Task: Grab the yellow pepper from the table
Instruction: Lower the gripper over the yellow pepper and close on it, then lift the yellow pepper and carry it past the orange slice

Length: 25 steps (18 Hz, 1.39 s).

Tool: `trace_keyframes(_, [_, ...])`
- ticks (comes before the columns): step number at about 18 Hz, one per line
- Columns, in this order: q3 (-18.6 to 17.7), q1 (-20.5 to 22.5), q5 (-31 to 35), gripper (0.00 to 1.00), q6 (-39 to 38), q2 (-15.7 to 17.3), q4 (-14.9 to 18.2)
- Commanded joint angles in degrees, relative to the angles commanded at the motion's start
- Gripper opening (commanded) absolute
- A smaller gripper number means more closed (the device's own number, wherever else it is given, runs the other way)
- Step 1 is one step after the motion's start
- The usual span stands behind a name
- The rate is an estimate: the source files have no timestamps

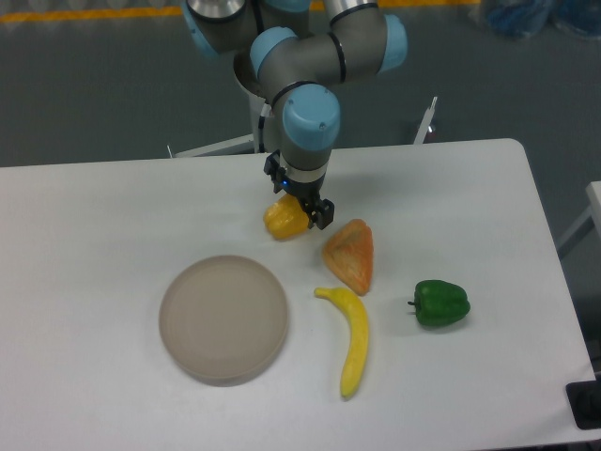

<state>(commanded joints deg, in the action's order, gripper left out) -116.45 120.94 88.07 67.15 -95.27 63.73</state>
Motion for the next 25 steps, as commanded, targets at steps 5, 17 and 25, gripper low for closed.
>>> trace_keyframes(5, [-1.84,-0.09,0.00,1.00,-0.88,-0.35,-1.94])
trace_keyframes(17, [-0.80,-0.62,-0.44,0.35,0.09,-0.44,-1.85])
trace_keyframes(25, [6.66,2.45,-0.35,0.30,0.09,-0.26,0.43])
